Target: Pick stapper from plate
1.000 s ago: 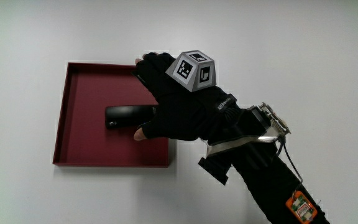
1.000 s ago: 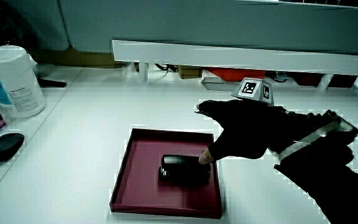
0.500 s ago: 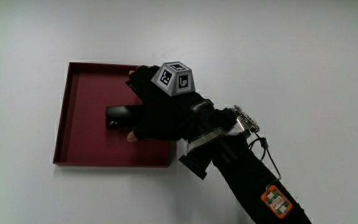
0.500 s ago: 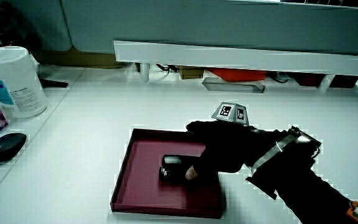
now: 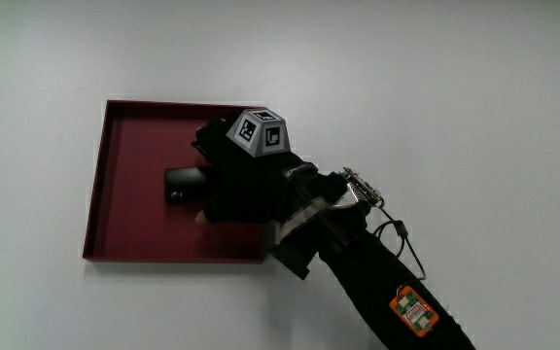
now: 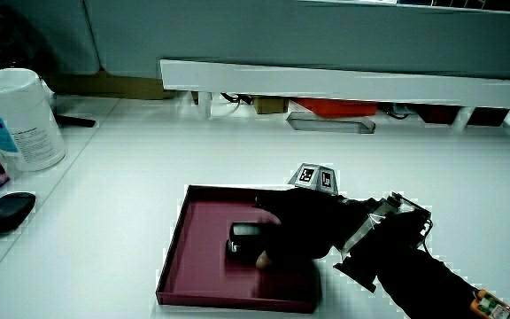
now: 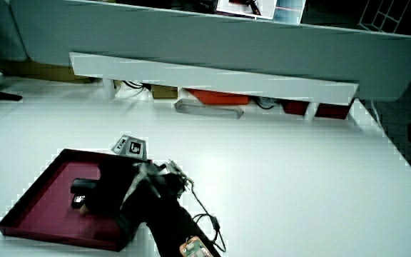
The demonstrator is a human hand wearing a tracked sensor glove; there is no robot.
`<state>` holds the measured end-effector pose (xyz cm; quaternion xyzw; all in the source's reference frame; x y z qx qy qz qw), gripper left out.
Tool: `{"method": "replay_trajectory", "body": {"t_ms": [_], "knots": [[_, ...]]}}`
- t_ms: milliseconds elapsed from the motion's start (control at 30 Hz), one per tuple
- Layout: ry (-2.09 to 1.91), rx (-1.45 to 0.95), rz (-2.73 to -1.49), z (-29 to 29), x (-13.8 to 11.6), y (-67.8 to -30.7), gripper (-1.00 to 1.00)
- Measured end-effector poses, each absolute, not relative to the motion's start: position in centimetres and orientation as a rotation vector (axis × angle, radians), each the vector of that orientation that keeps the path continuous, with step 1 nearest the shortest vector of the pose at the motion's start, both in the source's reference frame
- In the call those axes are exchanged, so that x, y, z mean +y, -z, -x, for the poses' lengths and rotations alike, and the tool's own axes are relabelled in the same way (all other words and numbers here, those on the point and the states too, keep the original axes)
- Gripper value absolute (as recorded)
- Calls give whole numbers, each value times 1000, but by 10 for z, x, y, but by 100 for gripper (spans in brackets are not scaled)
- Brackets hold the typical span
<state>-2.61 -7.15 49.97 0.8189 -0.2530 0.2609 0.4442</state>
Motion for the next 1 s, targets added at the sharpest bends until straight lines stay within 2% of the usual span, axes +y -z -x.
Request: {"method": "replay_trajectory", "body": {"t_ms": [167, 633, 833, 1000], "knots": [[-686, -627, -2024, 26, -71, -501, 0], [-739, -648, -2161, 28, -71, -499, 70], [-760, -653, -2182, 27, -71, -500, 100], [-777, -674, -2168, 27, -70, -497, 100]]}}
